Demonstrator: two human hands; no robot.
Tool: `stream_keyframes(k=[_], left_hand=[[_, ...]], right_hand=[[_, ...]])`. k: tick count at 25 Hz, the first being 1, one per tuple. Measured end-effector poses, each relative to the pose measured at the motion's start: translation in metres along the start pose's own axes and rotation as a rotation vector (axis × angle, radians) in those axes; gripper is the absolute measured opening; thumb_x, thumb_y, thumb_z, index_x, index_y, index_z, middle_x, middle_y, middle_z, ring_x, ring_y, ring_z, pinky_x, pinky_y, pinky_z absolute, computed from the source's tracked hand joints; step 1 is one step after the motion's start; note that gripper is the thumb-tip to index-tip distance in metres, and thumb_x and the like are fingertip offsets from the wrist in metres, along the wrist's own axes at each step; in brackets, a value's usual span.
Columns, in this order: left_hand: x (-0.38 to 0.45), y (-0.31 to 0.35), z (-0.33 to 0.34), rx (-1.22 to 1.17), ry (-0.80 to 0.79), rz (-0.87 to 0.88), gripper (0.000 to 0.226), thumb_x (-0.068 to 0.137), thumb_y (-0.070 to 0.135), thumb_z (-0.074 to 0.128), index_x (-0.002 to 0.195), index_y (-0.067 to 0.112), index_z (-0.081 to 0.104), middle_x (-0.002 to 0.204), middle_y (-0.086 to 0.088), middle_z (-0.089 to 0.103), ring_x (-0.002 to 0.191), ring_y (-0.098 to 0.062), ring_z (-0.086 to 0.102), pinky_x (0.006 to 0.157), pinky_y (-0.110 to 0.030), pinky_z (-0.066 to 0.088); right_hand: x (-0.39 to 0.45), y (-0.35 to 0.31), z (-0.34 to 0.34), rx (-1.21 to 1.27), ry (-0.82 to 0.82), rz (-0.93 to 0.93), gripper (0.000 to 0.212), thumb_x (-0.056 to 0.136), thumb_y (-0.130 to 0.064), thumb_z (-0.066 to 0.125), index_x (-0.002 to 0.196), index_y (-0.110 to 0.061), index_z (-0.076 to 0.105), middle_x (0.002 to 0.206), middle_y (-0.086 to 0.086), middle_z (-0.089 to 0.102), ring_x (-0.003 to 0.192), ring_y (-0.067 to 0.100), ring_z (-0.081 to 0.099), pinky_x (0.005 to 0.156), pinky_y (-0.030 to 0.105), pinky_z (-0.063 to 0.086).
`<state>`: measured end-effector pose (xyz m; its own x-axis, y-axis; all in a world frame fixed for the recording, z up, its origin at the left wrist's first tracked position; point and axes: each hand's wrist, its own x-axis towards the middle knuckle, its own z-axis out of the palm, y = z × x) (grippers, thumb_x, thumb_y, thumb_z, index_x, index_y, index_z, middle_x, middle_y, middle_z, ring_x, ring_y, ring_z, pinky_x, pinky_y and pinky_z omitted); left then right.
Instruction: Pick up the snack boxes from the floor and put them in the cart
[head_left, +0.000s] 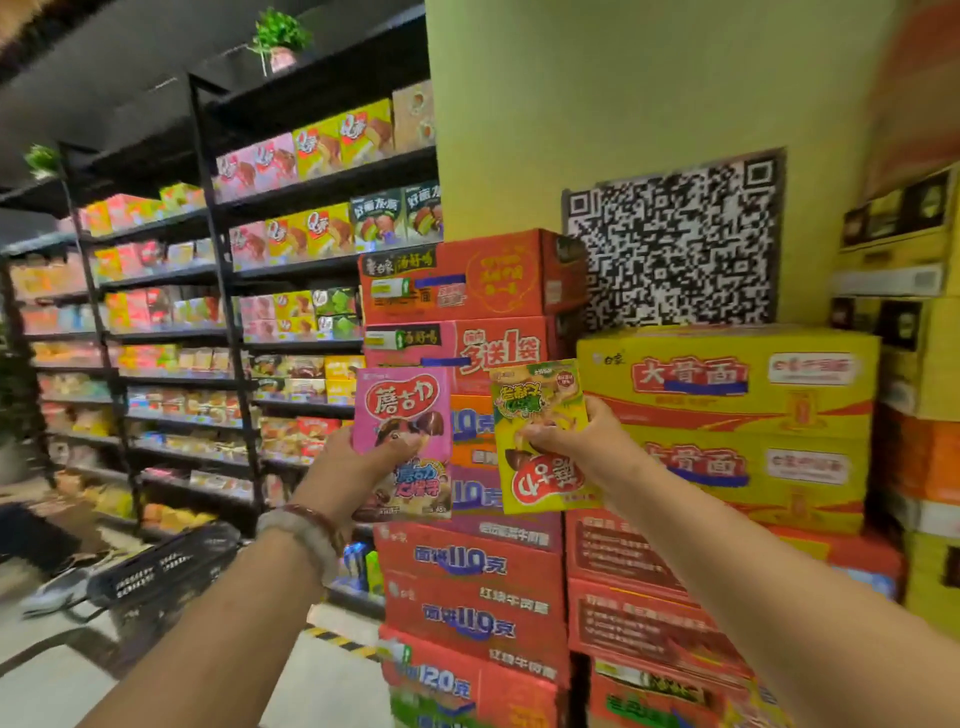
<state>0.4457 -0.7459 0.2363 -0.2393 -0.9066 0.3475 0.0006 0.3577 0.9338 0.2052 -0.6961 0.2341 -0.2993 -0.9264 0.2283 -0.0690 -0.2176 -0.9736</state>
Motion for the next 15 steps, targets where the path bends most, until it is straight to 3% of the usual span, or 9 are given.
stream_keyframes(k=[3, 6, 10, 15], left_hand=[[-0.011, 0.012, 0.079, -0.049, -0.114, 0.011, 0.034, 0.066, 0.032, 0.079, 0.094, 0.024, 0.062, 0.093, -0.001, 0.07, 0.089, -0.022, 0.065, 0.083, -0.038, 0.05], [-0.027, 0.028, 0.163, -0.114, -0.214, 0.021, 0.023, 0.071, 0.028, 0.079, 0.085, 0.023, 0.061, 0.086, -0.002, 0.067, 0.082, -0.021, 0.063, 0.07, -0.028, 0.049], [-0.062, 0.056, 0.281, -0.21, -0.38, 0.004, 0.059, 0.057, 0.038, 0.082, 0.105, 0.01, 0.063, 0.095, -0.009, 0.07, 0.083, -0.023, 0.066, 0.071, -0.033, 0.051], [-0.133, 0.089, 0.421, -0.264, -0.627, -0.023, 0.061, 0.059, 0.04, 0.081, 0.109, 0.011, 0.06, 0.095, -0.005, 0.069, 0.079, -0.017, 0.063, 0.068, -0.03, 0.047]], right_hand=[[-0.041, -0.012, -0.077, -0.042, 0.148, -0.013, 0.094, 0.064, -0.033, 0.086, 0.14, -0.02, 0.033, 0.129, 0.009, 0.057, 0.099, 0.027, 0.066, 0.086, 0.044, 0.055], [-0.094, -0.029, -0.155, -0.095, 0.288, -0.022, 0.102, 0.065, -0.036, 0.084, 0.146, -0.023, 0.025, 0.138, 0.006, 0.049, 0.108, 0.028, 0.061, 0.092, 0.045, 0.052], [-0.18, -0.052, -0.265, -0.152, 0.475, -0.018, 0.099, 0.067, -0.034, 0.083, 0.146, -0.023, 0.024, 0.135, 0.009, 0.052, 0.106, 0.028, 0.061, 0.092, 0.045, 0.052], [-0.288, -0.072, -0.388, -0.193, 0.705, -0.034, 0.095, 0.074, -0.027, 0.079, 0.148, -0.019, 0.02, 0.134, 0.013, 0.051, 0.095, 0.023, 0.063, 0.065, 0.03, 0.051]])
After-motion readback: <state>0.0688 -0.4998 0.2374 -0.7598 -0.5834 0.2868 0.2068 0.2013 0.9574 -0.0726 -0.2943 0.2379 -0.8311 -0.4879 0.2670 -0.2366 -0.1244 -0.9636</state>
